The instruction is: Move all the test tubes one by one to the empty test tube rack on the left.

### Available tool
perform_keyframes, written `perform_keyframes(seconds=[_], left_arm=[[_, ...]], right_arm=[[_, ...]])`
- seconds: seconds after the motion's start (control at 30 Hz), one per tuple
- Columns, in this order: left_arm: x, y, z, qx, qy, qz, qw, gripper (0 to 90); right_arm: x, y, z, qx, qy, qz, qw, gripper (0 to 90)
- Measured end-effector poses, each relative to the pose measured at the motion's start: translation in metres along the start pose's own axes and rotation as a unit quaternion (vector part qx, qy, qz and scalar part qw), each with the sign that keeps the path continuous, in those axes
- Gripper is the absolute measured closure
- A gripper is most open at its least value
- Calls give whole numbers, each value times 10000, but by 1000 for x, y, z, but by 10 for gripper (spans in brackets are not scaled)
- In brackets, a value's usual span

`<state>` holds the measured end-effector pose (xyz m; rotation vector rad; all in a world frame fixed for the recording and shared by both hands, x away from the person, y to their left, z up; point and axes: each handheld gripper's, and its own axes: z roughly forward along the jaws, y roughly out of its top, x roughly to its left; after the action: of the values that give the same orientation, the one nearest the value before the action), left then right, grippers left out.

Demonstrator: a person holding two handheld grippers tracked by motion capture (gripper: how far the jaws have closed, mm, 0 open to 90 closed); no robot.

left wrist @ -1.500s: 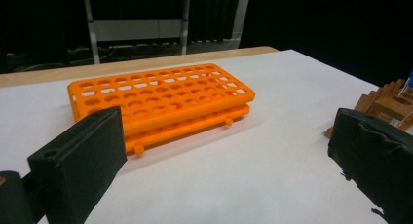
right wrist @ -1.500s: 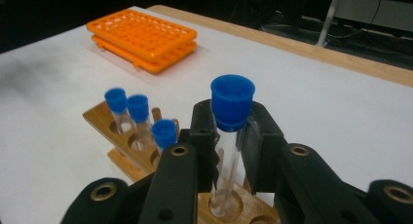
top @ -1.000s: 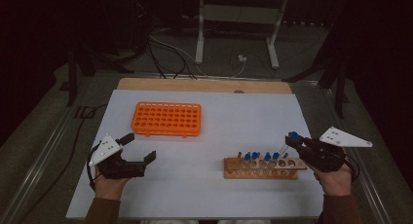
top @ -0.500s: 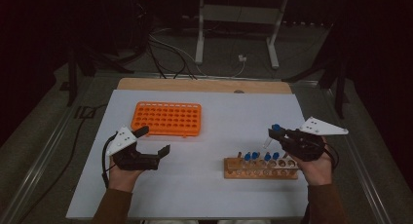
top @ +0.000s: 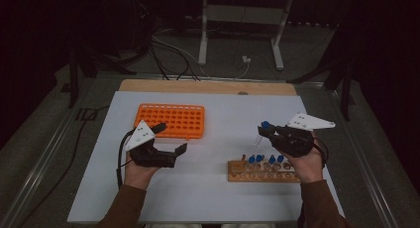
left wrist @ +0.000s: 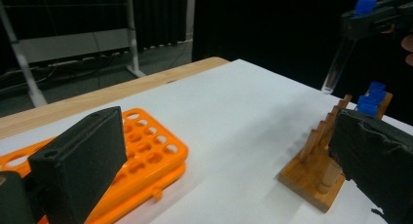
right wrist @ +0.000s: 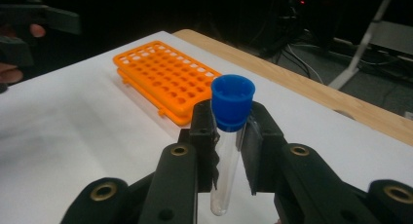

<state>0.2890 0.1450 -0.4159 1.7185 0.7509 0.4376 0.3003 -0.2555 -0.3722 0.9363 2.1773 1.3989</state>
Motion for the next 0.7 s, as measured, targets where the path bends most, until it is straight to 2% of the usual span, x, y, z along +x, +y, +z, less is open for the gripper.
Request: perform_keyframes(seconds=[0.5,0.7], left_arm=[[-22,18,37,106,-357,190,9991,16],[-30,21,51,243,-497,211,9982,35]], right_arm=[[21,15,30,90,310,-133,9994,768],[29,21,36,63,407,-160,9990,767]])
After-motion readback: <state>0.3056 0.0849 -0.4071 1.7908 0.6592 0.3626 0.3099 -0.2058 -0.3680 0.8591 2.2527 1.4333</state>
